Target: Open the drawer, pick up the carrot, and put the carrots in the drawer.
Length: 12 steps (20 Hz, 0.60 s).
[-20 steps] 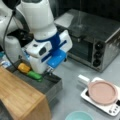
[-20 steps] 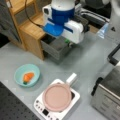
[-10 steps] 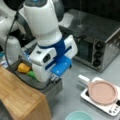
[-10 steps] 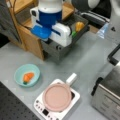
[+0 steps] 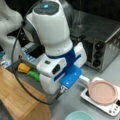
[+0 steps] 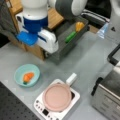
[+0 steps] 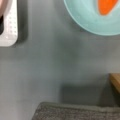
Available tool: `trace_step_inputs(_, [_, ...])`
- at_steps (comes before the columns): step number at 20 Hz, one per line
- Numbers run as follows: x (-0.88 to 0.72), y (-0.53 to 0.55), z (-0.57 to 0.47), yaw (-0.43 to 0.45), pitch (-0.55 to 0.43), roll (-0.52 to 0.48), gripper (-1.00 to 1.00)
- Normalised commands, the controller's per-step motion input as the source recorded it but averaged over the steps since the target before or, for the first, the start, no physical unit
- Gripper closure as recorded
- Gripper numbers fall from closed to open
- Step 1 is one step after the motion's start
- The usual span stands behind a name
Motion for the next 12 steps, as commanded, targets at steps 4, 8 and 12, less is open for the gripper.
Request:
trace_step_inputs(4, [0.4,-0.11,0.15,0.005,0.268,0.047,-1.0])
trace_step_inputs(8, [0.42,-0.17,0.09,-0.027,0.279,0.097,-1.0])
trace_step_inputs(12, [0.42,-0.21,-0.05,-0.025,0.252,0.142,-1.0])
